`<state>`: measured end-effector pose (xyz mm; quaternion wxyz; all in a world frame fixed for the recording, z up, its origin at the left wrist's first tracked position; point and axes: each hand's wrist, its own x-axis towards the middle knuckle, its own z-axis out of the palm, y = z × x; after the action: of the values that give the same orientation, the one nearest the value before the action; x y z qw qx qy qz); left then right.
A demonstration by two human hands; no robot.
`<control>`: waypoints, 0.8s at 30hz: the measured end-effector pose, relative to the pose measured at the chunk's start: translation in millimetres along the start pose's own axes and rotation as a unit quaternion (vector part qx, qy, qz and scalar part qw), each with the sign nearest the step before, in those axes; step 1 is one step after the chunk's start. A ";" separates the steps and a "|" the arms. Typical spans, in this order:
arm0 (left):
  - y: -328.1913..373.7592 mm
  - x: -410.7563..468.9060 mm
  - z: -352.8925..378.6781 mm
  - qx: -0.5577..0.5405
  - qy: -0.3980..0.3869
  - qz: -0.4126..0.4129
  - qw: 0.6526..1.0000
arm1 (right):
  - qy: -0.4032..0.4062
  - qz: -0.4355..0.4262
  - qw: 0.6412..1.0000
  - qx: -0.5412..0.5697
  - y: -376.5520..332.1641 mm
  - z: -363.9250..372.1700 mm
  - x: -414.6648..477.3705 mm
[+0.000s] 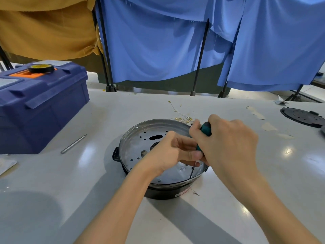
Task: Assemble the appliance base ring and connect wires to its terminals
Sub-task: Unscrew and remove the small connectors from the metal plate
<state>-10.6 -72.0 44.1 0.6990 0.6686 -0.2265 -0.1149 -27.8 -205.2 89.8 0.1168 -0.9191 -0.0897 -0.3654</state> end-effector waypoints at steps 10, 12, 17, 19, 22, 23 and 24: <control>-5.4 -2.6 -3.0 -0.010 -0.012 0.005 1.000 | -0.129 -0.119 0.971 0.162 15.5 -7.7 19.6; -5.9 -2.0 -1.4 -0.016 -0.004 0.012 1.000 | -0.096 -0.077 0.982 0.147 15.5 -5.3 16.3; -7.8 5.0 4.2 -0.032 0.010 -0.001 0.999 | -0.058 0.045 0.995 0.071 9.7 1.0 6.9; -6.8 5.3 3.8 -0.039 0.006 -0.004 0.999 | -0.050 0.045 0.997 0.032 7.1 1.8 7.0; -5.9 3.9 0.6 -0.037 -0.002 -0.002 0.999 | -0.124 -0.008 0.988 0.089 13.3 -7.2 20.9; -6.4 3.2 0.5 -0.033 -0.004 0.000 0.999 | -0.155 -0.036 0.980 0.117 17.4 -10.1 25.9; -7.1 2.3 0.8 -0.031 -0.004 0.001 1.000 | -0.167 -0.072 0.974 0.133 20.9 -11.9 28.9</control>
<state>-8.0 -74.3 37.5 0.7188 0.6457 -0.2261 -0.1235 -9.6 -226.3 115.1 0.1951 -0.9343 -0.2221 -0.1993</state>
